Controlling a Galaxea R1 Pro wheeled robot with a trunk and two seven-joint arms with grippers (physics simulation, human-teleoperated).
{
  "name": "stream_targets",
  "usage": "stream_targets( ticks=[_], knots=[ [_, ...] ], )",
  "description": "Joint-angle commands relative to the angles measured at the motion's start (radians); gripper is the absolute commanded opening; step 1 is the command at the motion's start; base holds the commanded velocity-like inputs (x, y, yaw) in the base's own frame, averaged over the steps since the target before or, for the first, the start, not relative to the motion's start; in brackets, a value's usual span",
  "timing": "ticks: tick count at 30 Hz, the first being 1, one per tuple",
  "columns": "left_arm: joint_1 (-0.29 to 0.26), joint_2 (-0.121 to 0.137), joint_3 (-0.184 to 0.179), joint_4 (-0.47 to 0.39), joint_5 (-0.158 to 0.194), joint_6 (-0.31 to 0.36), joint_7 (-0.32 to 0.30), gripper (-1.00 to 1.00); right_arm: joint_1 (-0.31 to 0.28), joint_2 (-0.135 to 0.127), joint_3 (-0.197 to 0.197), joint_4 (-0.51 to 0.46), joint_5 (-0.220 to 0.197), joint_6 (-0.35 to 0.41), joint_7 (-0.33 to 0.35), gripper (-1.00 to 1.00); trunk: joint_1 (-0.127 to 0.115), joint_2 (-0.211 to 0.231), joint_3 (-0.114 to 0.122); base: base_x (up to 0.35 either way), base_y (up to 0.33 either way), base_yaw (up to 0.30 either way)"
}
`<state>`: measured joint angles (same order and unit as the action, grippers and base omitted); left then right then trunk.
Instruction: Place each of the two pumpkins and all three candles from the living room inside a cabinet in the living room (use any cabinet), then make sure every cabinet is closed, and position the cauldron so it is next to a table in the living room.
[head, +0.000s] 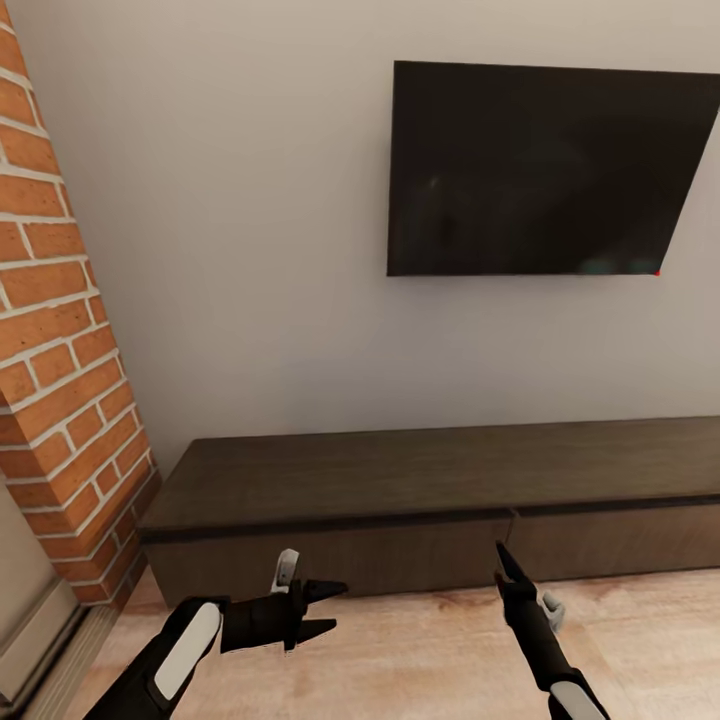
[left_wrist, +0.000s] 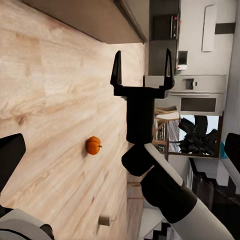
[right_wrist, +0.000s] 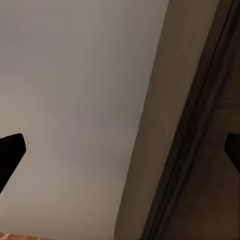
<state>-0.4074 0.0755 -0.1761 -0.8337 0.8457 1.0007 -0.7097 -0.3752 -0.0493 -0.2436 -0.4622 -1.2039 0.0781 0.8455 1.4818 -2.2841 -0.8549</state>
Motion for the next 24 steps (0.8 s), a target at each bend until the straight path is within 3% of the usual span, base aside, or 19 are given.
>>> stream_targets(
  ticks=[1, 9, 24],
  knots=[
    [-0.001, 0.001, -0.002, -0.001, 0.000, 0.003, -0.004, 1.00, -0.001, 0.000, 0.000, 0.001, -0.014, 0.018, 0.005, 1.00, 0.000, 0.000, -0.001, 0.139, 0.000, 0.000],
    [-0.001, 0.001, -0.007, -0.002, 0.001, 0.003, -0.004, 1.00, -0.001, 0.000, -0.001, 0.008, -0.023, 0.033, 0.002, 1.00, 0.000, 0.000, -0.001, 0.140, 0.000, 0.000],
    [0.008, 0.001, -0.002, -0.059, 0.003, 0.003, -0.004, 1.00, -0.001, -0.003, -0.016, 0.049, -0.071, 0.022, -0.028, 1.00, 0.008, -0.014, -0.007, 0.007, 0.000, 0.000]
  ],
)
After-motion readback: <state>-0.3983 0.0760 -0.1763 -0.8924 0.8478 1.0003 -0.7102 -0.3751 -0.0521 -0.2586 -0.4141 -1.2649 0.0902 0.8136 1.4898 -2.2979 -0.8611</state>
